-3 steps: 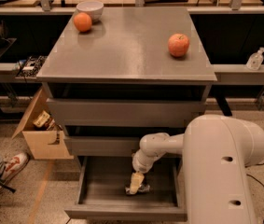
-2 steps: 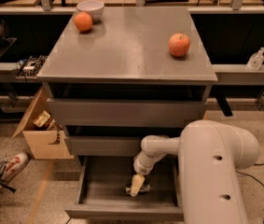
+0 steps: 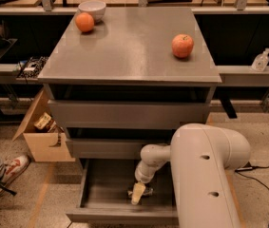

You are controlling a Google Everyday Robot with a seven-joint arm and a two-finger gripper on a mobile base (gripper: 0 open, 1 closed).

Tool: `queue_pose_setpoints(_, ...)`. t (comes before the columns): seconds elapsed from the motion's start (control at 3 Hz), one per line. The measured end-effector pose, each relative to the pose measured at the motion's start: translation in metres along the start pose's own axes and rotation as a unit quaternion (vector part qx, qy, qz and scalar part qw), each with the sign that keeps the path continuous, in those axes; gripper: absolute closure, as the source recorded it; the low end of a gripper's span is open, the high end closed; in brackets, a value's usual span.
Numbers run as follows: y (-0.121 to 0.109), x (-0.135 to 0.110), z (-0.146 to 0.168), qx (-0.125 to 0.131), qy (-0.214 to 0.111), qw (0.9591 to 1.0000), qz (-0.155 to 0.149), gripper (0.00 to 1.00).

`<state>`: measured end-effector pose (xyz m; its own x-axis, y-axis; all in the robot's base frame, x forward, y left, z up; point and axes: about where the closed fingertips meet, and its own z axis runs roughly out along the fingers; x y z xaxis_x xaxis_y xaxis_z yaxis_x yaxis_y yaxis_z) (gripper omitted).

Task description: Pick redbull can from bottom drawer and place on counter

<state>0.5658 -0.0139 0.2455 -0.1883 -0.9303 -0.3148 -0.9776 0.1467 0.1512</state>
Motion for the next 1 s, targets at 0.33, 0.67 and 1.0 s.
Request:
queue_pose_setpoints(0.33,-0.001,-0.002,0.009,0.002,-0.012,0.9999,-0.007,0.00)
queue_pose_setpoints(0.67,-0.006,-0.006,0.025,0.005,-0.030,0.9991,-0.029,0.00)
queue_pose_setpoints(1.0,-0.012,-0.010,0.042,0.011,-0.038,0.9979,-0.051,0.00)
